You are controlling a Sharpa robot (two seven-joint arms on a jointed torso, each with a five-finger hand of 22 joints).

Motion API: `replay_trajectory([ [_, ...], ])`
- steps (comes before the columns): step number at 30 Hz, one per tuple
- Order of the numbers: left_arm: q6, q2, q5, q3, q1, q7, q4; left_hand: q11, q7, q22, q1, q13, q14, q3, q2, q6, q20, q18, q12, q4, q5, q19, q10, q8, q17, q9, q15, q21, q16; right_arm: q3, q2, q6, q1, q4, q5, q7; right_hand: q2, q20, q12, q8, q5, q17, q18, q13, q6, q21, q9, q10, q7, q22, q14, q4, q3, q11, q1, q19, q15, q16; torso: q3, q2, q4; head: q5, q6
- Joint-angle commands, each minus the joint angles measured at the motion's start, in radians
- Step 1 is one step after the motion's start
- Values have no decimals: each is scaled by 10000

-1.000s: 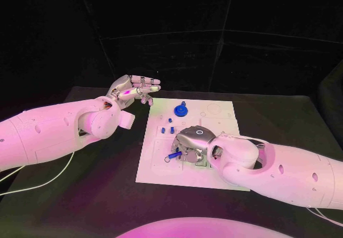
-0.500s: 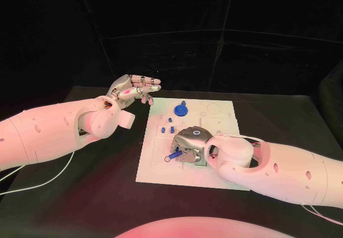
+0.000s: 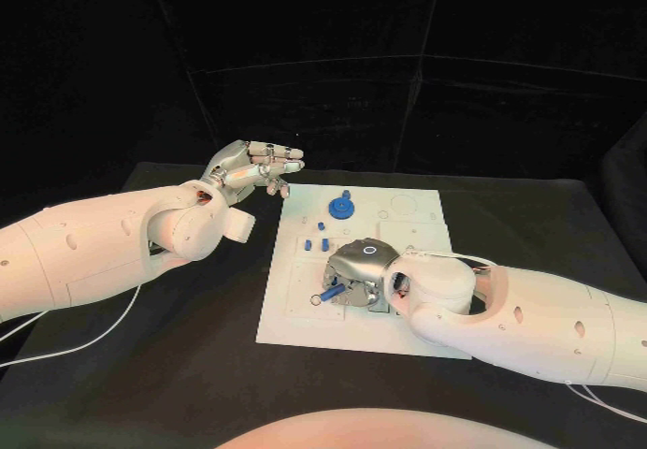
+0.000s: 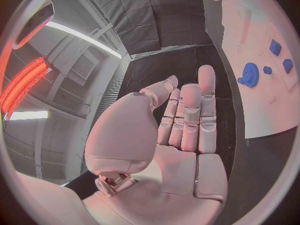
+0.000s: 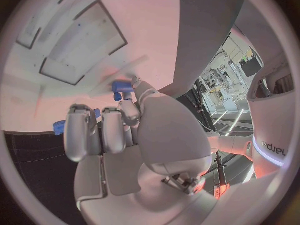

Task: Assemble the parts on the task board

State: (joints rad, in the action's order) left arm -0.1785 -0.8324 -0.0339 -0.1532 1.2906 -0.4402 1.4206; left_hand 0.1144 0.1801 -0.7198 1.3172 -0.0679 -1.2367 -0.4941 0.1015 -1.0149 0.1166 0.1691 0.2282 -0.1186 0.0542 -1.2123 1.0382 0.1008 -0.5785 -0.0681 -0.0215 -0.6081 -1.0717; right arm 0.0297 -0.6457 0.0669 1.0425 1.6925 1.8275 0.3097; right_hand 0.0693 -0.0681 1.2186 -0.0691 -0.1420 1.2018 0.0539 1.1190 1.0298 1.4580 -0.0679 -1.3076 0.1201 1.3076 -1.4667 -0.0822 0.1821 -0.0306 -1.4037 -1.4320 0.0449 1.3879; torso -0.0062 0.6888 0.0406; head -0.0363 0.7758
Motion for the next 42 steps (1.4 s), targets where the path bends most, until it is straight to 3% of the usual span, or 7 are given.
replay_trajectory([
  [1, 128, 8, 31, 9, 18, 21, 10, 7, 35, 16, -8, 13, 36, 1, -64, -21, 0, 137, 35, -27, 5, 84, -13, 11, 13, 15, -1, 33, 48, 29, 7, -473, -16, -55, 128, 170, -37, -75, 43, -41, 8, -12, -64, 3, 98, 31, -15, 3, 20, 783, -421, -30, 38, -60, 31, -26, -93, 55, 1, 9, 1, 8, 6],
  [9, 144, 20, 31, 9, 19, 61, -3, 10, 37, 21, -22, 15, 54, 6, -66, -23, 3, 136, 47, -25, 4, 91, -26, 14, 56, 13, -4, 40, 61, 29, 33, -805, -15, -100, 141, 225, -110, -92, 29, -170, 13, -14, -59, 12, 391, 22, -53, 48, 3, 775, -414, -65, 78, -56, 71, -11, -99, 52, 3, 10, 3, 16, 41],
  [16, 140, 28, 31, 9, 19, 64, -4, 10, 37, 22, -21, 15, 63, 5, -66, -22, 3, 136, 48, -26, 5, 92, -28, 13, 78, 13, -5, 41, 73, 28, 41, -496, -15, -67, 226, 142, -455, -46, 92, -451, -11, 12, -62, 126, 910, 38, -123, -7, -156, 806, -412, -105, 291, 65, 34, -28, -16, 60, 6, 2, -7, 15, 57],
  [28, 117, -9, 31, 9, 20, 55, 27, 8, 35, 24, 0, 16, 87, -8, -76, -22, 3, 137, 53, -40, 7, 103, -35, 14, 120, 13, -4, 46, 94, 27, 50, 490, -16, 16, 327, -126, -636, 32, 133, -585, -38, 140, -99, 230, 1083, 121, -139, -87, -251, 948, -432, -58, 503, 150, -41, -130, 62, 117, 0, -9, 9, 23, 56],
  [37, 131, -55, 31, 9, 20, 82, 73, 10, 36, 25, 6, 17, 96, -10, -75, -20, 2, 138, 54, -46, 7, 107, -40, 13, 133, 13, -4, 48, 101, 25, -55, 1817, -17, 206, 27, -578, -493, 58, 45, -604, -285, 225, -125, 178, 1044, 178, -112, -61, -229, 1046, -446, -123, 513, 140, 146, -200, 67, 156, 2, 4, 0, 16, 17],
  [42, 139, -98, 31, 6, 19, 115, 117, 16, 42, 27, -7, 19, 107, -3, -66, -12, 5, 136, 54, -44, 5, 114, -55, 9, 149, 15, -7, 52, 108, 24, -157, 2302, -17, 338, -171, -804, -383, 59, 39, -625, -481, 288, -141, 200, 1042, 217, -98, -90, -231, 1109, -458, -208, 493, 142, 307, -247, 65, 187, 5, -3, 2, 10, 5],
])
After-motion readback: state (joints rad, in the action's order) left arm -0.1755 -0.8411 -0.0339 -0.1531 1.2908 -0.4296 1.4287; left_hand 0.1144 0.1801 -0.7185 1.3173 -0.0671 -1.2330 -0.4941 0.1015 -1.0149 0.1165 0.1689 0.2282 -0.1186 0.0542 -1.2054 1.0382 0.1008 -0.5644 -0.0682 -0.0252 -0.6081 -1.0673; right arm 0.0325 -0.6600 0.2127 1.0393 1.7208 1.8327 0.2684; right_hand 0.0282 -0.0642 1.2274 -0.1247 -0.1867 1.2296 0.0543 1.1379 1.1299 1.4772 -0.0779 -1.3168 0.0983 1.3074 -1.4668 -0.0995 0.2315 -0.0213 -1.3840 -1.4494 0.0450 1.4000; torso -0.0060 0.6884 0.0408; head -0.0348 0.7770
